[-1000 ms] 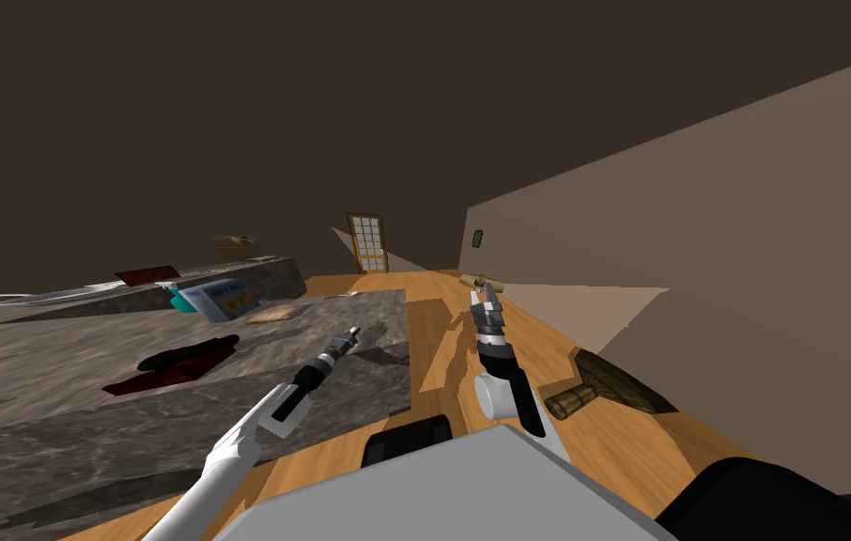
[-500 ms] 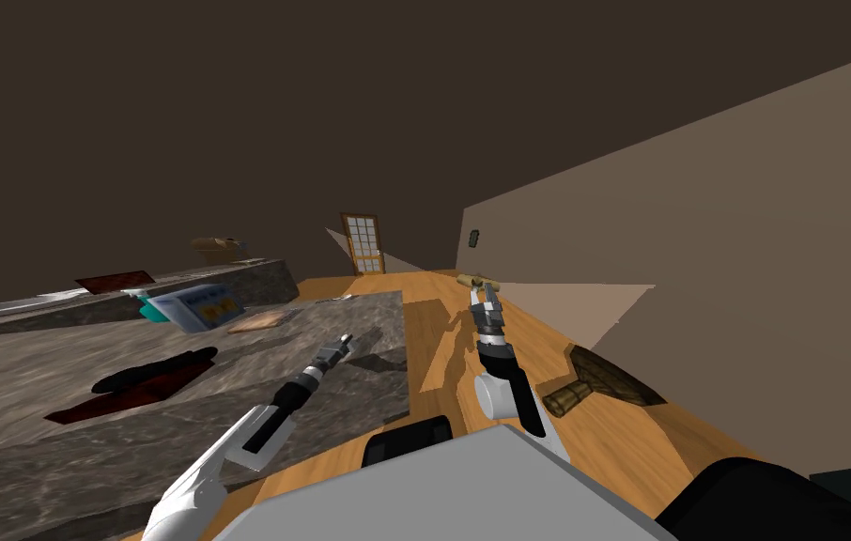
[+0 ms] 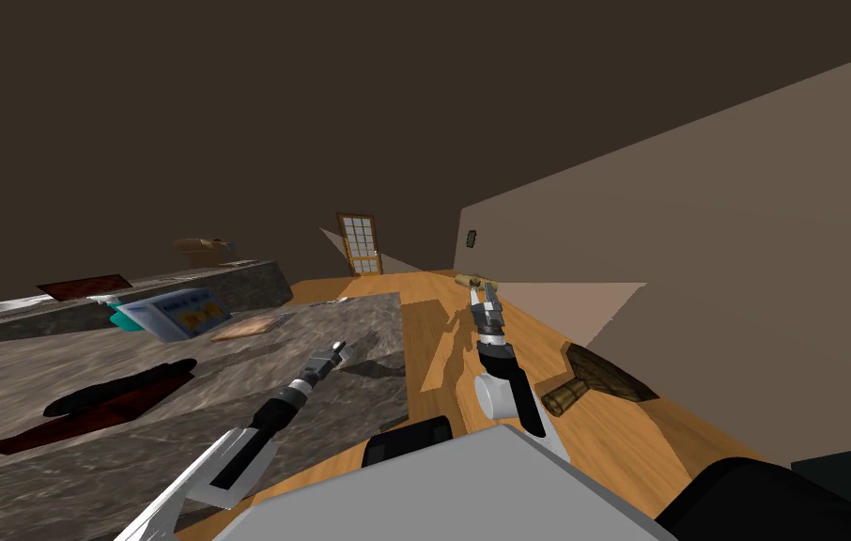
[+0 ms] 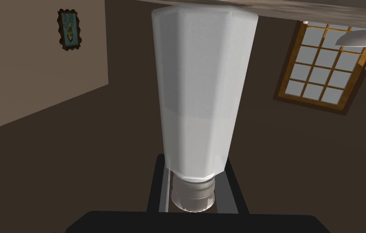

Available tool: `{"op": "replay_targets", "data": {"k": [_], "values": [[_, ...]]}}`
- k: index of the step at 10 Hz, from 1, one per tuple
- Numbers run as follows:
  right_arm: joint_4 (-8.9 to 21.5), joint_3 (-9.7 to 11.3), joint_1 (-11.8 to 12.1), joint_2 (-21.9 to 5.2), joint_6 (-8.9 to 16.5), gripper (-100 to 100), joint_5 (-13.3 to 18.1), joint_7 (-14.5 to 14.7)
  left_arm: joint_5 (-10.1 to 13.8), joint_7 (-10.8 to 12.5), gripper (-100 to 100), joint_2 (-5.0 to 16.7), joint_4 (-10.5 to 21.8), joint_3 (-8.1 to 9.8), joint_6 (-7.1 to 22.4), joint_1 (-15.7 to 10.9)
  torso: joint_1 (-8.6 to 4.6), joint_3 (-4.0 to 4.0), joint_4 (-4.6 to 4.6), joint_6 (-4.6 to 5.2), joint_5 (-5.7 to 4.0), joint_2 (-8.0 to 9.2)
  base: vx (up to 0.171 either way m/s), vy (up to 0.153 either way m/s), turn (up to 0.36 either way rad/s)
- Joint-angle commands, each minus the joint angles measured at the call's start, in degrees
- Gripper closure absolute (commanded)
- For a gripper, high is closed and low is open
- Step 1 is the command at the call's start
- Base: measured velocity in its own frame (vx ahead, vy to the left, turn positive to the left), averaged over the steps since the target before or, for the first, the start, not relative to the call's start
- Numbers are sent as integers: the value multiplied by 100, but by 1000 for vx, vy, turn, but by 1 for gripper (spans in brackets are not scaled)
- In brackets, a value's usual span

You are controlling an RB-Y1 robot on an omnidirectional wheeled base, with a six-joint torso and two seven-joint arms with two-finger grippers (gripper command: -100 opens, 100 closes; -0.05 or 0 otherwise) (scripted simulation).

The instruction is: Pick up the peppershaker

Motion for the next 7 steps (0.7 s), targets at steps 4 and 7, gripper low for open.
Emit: {"op": "replay_targets", "data": {"k": [4, 7], "values": [[0, 0, -1, 0, 0, 0, 0, 0, -83, 119, 100, 108, -783, 166, 110, 718, -4, 4, 0, 4, -4, 7, 33, -4, -42], [0, 0, 0, 0, 0, 0, 0, 0, -78, 114, 0, 104, -889, 172, 100, 787, -4, 3, -2, 5, -4, 9, 14, 1, 8]]}}
